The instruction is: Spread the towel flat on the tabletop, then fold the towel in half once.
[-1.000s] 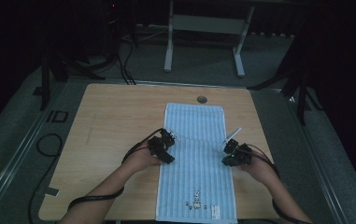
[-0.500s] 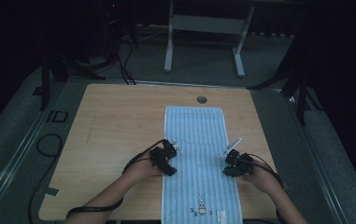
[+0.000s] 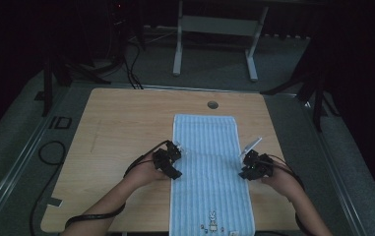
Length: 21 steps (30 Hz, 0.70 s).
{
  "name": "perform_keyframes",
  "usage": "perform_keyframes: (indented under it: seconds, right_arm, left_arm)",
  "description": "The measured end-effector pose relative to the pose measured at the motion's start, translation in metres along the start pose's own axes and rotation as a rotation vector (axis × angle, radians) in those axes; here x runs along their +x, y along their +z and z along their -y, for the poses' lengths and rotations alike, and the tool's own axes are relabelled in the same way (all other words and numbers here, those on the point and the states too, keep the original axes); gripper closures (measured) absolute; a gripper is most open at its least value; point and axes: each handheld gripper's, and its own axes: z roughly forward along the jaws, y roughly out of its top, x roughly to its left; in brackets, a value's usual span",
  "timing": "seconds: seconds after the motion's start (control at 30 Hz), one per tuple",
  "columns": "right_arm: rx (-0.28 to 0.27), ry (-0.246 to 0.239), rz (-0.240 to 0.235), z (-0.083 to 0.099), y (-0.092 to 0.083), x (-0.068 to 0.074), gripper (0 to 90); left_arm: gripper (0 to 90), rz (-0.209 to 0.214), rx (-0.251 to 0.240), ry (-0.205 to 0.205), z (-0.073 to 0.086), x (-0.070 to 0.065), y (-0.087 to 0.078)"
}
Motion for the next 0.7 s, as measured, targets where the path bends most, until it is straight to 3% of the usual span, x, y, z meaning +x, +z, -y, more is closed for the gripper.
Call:
perform_keyframes:
  seconds: [0.27, 0.33, 0.5, 0.57, 0.7]
  right_arm:
    - [0.005, 0.085, 0.033, -0.017, 0.000, -0.045, 69.9]
    - [0.023, 0.093, 0.019, -0.021, 0.003, -0.053, 69.9]
    - [0.031, 0.117, 0.032, -0.031, 0.012, -0.068, 68.2]
    - [0.061, 0.125, 0.050, -0.038, 0.018, -0.073, 68.2]
    - [0.100, 0.141, 0.080, -0.050, 0.029, -0.082, 67.8]
  left_arm:
    - [41.9, -0.050, 0.007, -0.088, -0.008, 0.040, 0.002]
    - [41.9, -0.059, 0.009, -0.094, -0.008, 0.043, 0.002]
    - [41.9, -0.086, 0.027, -0.126, -0.015, 0.057, 0.006]
    - [41.9, -0.116, 0.057, -0.157, -0.020, 0.064, 0.009]
    - [41.9, -0.144, 0.060, -0.190, -0.031, 0.076, 0.013]
